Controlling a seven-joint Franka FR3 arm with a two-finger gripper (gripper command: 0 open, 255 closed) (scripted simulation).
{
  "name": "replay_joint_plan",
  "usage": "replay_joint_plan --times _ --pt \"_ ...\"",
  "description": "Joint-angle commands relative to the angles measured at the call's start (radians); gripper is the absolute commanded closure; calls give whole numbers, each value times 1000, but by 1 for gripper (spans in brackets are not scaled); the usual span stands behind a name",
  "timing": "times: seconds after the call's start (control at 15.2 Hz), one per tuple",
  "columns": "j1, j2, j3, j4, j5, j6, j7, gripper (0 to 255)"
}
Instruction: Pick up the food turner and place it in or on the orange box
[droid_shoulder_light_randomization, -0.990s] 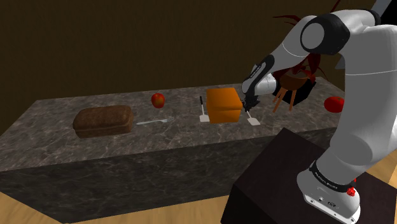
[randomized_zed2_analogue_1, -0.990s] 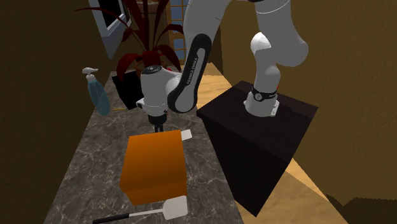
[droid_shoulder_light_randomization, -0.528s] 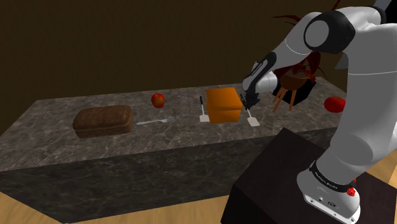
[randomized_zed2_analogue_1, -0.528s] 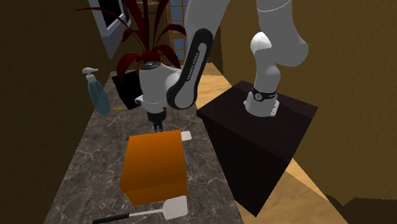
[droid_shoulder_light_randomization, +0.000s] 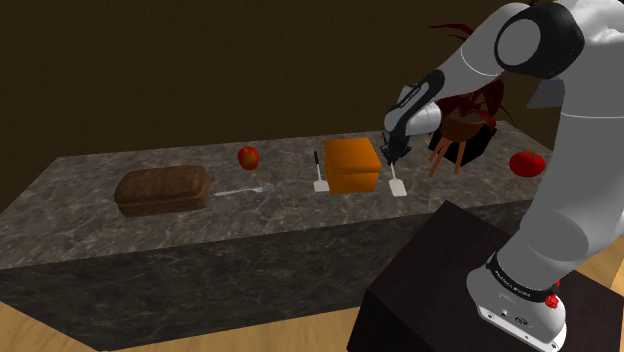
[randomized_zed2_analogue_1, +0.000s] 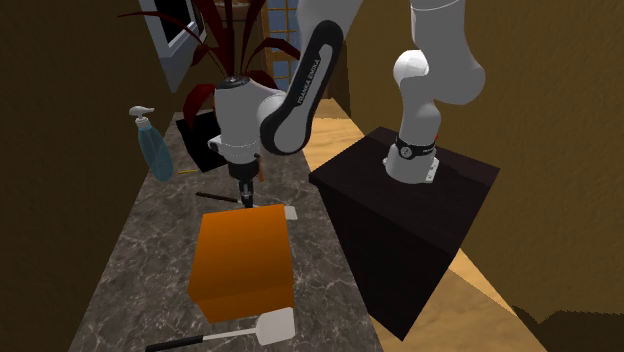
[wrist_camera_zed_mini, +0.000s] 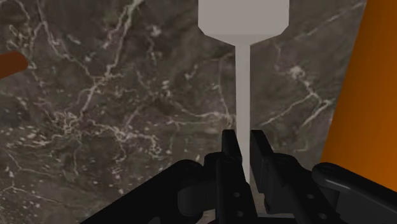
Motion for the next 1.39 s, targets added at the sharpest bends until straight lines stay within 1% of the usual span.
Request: replay_joint_plan --times 0.0,0.66,1.32 --pt "5 -25 -6 -3 -8 -22 6 255" --pt "22 -140 -29 -2 -48 -137 33 255" --pt "31 -241 -41 22 -83 -259 57 255"
